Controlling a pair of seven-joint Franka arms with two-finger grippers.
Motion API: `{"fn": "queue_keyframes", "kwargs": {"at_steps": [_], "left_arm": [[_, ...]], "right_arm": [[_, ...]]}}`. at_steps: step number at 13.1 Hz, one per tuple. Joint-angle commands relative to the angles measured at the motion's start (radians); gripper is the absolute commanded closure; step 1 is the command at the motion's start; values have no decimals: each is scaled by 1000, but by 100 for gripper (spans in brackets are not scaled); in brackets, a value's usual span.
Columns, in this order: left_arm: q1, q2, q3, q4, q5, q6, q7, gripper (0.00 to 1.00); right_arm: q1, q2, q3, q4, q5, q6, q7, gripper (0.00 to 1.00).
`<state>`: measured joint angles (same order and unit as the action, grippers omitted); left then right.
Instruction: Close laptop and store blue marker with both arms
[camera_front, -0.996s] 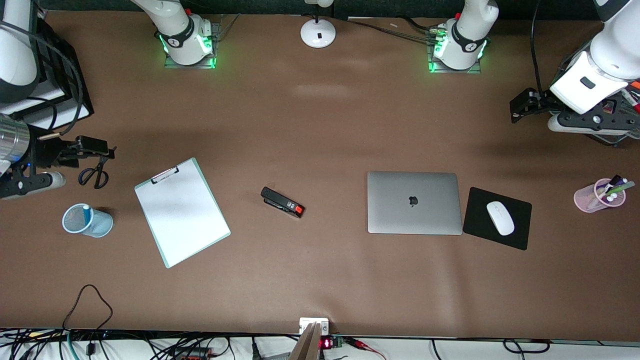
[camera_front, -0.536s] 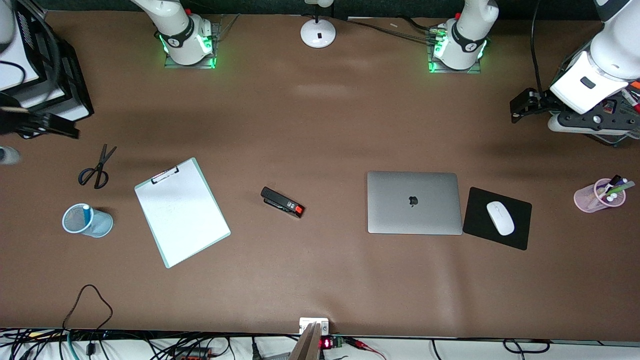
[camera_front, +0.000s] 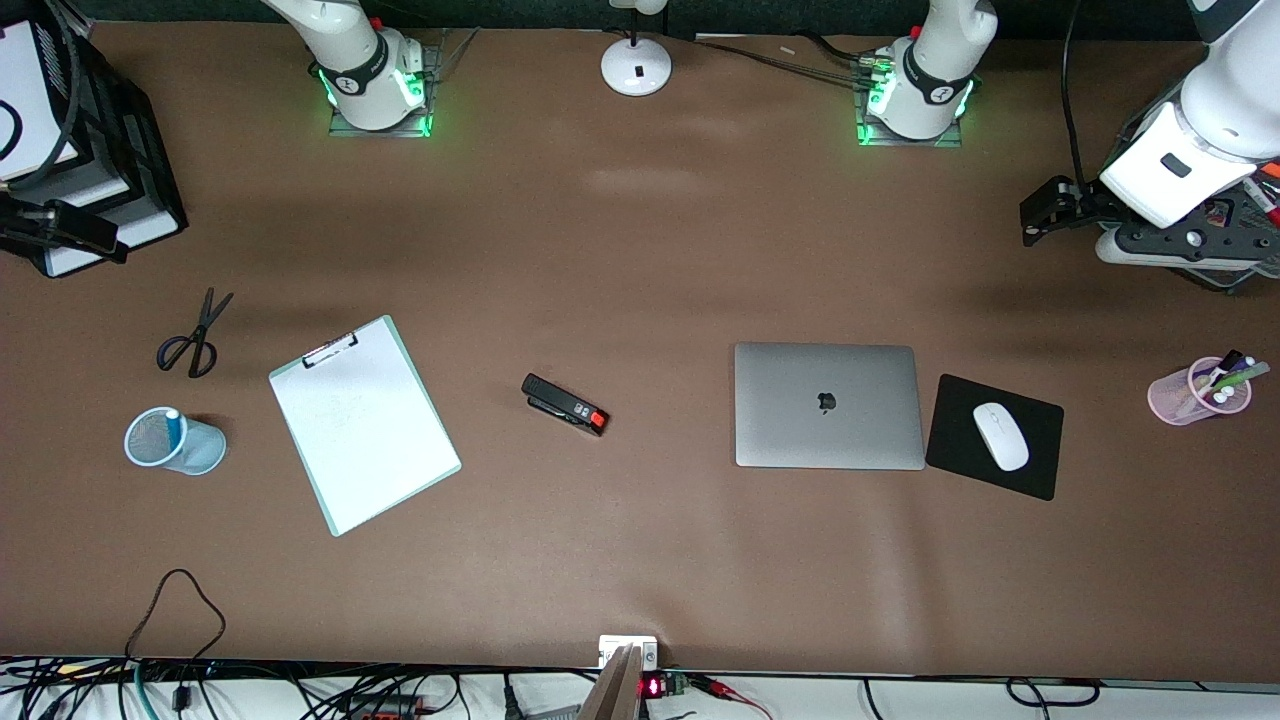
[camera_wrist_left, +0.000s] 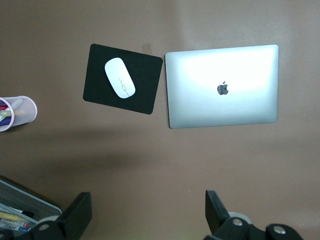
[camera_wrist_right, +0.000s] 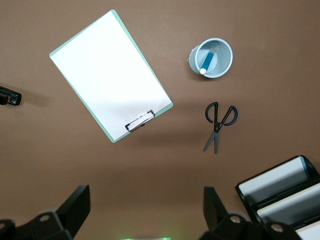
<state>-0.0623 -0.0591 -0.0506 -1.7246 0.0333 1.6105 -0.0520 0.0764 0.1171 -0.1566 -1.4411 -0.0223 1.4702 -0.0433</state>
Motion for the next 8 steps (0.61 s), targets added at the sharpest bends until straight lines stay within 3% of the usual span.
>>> {"fn": "queue_keyframes", "kwargs": {"at_steps": [1, 8], "left_arm": [[-1, -4, 1, 16, -23, -18, 6, 0], [-1, -4, 1, 16, -23, -18, 6, 0]], "right_arm": [[-4, -80, 8, -102, 5, 50, 6, 0], [-3, -82, 8, -99, 2, 42, 3, 0]]}}
